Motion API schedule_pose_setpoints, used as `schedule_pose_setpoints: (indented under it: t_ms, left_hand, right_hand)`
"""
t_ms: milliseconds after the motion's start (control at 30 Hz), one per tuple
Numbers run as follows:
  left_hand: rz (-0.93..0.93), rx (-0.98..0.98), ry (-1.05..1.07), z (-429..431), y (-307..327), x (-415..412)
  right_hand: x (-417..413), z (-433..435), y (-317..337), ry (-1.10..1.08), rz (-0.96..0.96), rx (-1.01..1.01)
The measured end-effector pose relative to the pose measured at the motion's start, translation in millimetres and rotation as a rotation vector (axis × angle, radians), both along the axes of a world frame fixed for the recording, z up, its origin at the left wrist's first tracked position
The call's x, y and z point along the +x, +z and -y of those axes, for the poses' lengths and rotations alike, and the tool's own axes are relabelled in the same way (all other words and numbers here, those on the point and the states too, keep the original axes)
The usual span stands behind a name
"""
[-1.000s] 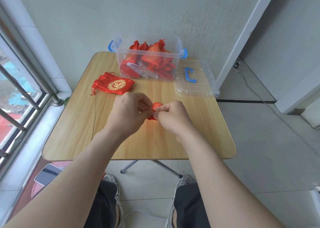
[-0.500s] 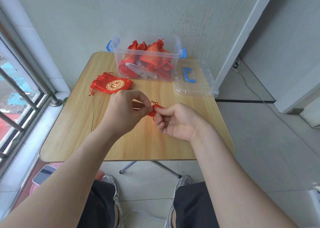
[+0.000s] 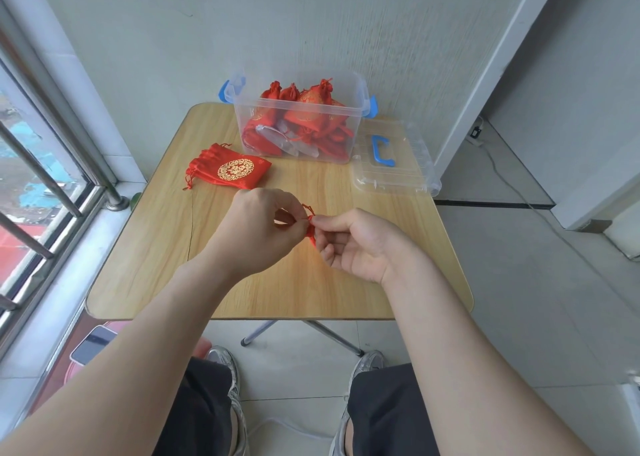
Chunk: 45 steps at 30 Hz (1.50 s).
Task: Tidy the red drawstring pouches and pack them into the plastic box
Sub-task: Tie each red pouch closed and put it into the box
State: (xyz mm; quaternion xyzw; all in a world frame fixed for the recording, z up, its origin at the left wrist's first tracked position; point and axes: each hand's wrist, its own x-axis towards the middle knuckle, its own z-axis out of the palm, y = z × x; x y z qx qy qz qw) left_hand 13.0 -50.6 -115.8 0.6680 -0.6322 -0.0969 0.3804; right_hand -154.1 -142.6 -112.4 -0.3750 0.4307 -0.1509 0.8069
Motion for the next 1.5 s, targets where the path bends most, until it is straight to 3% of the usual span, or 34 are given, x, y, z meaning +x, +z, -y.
schedule_pose_setpoints:
  t_ms: [300,533,767,1067,1500]
  left_hand:
    - [-0.169,0.248,0.122,5.5,7.4,-12.9]
    - [-0.124,0.274,0.197,9.8,-5.4,0.4]
    - [-0.347,0.303,0.242,5.4,4.1,2.6]
    - [-0.013,0.309,-0.019,1.5,-0.3,-2.4]
    - [-0.052,0.232,0.121,7.7,-2.4,5.4]
  right_hand:
    - [2.4,-7.1,5.3,0.075,0.033,-0.117]
    - [1.1,-4.4,2.2,0.017,-0.043,-0.162]
    - [0.9,-4.7,2.8,0.014,-0.086,-0.171]
    - [2.8,-7.1,3.6,0.021,-0.081,-0.176]
    - [2.5,-11.0,8.4,0.067,-0.068,-0.194]
